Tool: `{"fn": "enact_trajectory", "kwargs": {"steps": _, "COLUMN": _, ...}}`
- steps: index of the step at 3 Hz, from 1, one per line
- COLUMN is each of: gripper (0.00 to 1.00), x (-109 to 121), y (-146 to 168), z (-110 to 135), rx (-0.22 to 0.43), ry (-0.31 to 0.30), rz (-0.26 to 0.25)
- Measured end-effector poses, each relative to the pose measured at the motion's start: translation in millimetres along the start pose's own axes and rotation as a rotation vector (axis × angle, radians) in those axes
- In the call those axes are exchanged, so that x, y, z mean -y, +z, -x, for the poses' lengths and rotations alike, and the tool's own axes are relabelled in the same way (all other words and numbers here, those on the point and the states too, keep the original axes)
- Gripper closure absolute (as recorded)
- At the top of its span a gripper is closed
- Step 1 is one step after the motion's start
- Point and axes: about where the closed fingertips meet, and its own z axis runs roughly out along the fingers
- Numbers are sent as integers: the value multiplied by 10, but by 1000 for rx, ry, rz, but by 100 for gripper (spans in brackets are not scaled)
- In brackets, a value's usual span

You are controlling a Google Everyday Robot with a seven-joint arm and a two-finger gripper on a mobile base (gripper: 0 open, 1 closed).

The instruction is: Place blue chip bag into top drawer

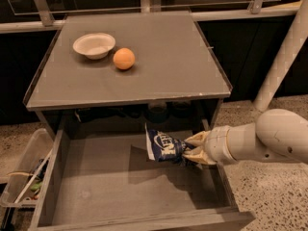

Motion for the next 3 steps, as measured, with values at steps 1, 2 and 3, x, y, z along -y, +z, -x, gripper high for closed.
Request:
{"fn": "enact_trajectory", "kwargs": {"steps": 1, "gripper": 100, "x": 0, "y": 0, "z": 0, "rx": 0, "ry": 0, "rz": 0}}
{"fn": "enact_trajectory", "kwargs": {"steps": 2, "gripper": 100, "x": -39, "y": 248, "z": -10, "rx": 2, "ry": 10, "rz": 33}}
{"fn": "enact_trajectory", "kwargs": {"steps": 3, "gripper": 100, "x": -64, "y": 614, "z": -26, "rx": -3, "ry": 20, "rz": 73}}
